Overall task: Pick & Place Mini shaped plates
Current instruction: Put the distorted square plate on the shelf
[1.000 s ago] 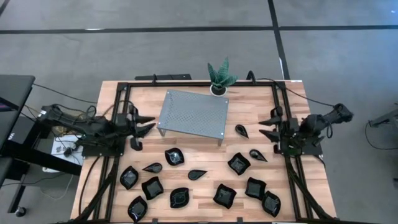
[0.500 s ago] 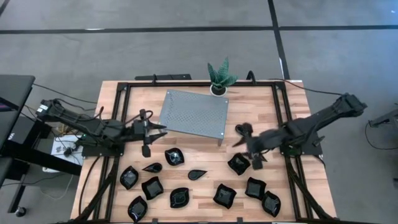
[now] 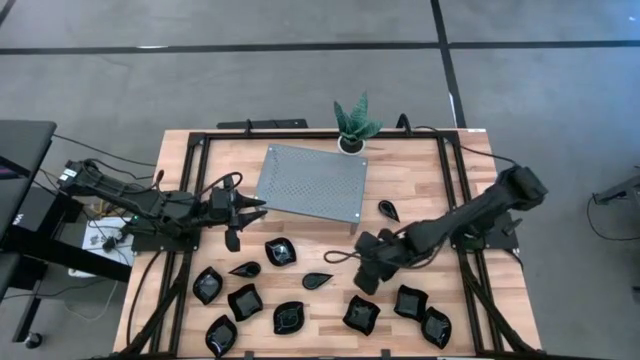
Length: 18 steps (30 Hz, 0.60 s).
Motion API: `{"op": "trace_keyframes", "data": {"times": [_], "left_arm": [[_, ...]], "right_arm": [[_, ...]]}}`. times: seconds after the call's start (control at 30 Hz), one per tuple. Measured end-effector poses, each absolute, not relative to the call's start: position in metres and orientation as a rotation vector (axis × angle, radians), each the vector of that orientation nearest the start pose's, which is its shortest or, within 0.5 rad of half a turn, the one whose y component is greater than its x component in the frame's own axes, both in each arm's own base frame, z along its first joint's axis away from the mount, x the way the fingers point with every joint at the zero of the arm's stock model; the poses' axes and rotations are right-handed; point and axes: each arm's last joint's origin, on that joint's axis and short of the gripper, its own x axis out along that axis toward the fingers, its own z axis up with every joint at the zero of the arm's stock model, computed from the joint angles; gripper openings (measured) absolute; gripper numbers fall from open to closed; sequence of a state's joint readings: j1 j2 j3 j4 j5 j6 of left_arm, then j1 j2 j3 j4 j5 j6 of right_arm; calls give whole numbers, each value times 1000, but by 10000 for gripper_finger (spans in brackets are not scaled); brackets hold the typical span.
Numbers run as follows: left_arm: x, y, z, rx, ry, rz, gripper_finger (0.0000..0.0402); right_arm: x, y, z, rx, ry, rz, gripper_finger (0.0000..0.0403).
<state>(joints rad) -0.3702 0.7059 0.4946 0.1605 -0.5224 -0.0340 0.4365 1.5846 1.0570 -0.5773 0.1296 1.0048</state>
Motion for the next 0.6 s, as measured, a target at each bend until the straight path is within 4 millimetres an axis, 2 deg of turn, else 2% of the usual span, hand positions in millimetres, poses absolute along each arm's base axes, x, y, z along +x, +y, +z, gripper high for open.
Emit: {"op": "trace_keyframes", "data": {"times": [0.17, 0.27, 0.4, 0.6], "left_arm": [[158, -45, 279, 35, 33, 157, 113], [159, -44, 279, 36, 30, 166, 113], [159, -44, 279, 37, 30, 171, 113], [159, -44, 279, 35, 33, 170, 113]], "right_arm": [[293, 134, 196, 714, 1211, -331, 134], [294, 135, 196, 698, 1303, -398, 133], [296, 136, 206, 656, 1352, -446, 133], [296, 142, 192, 674, 1401, -509, 133]]}}
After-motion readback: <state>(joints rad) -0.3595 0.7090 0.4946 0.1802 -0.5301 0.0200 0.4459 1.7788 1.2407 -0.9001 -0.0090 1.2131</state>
